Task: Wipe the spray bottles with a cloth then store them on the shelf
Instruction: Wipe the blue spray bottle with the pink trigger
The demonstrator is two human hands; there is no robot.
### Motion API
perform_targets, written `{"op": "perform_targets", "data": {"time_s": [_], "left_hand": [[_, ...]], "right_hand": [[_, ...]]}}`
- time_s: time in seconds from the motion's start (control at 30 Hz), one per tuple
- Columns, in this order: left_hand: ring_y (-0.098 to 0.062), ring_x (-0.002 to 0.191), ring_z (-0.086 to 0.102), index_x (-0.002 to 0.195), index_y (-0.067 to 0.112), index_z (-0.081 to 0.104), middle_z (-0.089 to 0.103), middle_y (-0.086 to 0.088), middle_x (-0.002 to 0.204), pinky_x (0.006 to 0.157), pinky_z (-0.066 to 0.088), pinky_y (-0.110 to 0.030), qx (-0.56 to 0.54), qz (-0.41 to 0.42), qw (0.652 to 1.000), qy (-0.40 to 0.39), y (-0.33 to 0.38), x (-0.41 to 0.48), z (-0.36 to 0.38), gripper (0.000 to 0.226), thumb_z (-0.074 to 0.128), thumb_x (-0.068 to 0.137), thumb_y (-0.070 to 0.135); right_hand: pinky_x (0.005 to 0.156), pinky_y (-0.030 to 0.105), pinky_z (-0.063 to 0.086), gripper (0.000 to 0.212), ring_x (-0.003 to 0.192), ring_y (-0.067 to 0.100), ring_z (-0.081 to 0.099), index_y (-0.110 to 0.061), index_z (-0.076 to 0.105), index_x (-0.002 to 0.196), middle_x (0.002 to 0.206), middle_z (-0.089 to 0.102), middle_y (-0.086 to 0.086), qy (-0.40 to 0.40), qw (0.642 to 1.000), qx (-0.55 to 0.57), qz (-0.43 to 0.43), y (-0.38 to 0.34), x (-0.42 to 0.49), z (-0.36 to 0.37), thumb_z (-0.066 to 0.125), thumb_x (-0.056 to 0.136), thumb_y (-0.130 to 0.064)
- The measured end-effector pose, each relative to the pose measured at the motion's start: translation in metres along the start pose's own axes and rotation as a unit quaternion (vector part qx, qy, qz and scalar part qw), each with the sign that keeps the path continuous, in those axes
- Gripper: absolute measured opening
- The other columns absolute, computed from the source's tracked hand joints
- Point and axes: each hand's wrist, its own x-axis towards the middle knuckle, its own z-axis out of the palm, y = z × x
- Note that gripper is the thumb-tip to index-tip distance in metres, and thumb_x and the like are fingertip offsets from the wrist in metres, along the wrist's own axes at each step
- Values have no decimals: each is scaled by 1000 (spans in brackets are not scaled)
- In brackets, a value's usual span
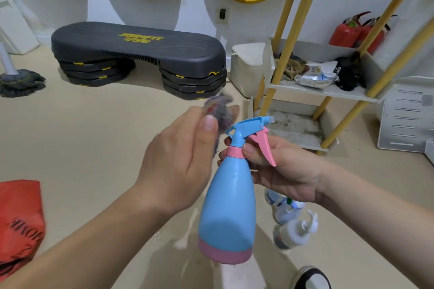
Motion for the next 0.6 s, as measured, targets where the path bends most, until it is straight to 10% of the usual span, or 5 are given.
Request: {"op": "perform_targets", "data": {"time_s": [0.3,0.6], "left_hand": [[-11,66,43,82,38,27,46,16,73,55,34,-32,36,58,994,-83,-17,-2,14,27,46,100,47],[-23,73,64,86,22,50,67,3,73,69,52,-47,-33,-110,993,-34,-21,0,4,41,38,106,56]], "right_hand": [[107,50,50,57,116,31,63,4,62,127,123,66,19,-12,999,-53,7,0,0,2,79,79,-21],[99,41,57,40,109,25,71,-5,66,124,115,76,14,56,998,-7,-13,-8,-9,-4,64,85,-15]]}}
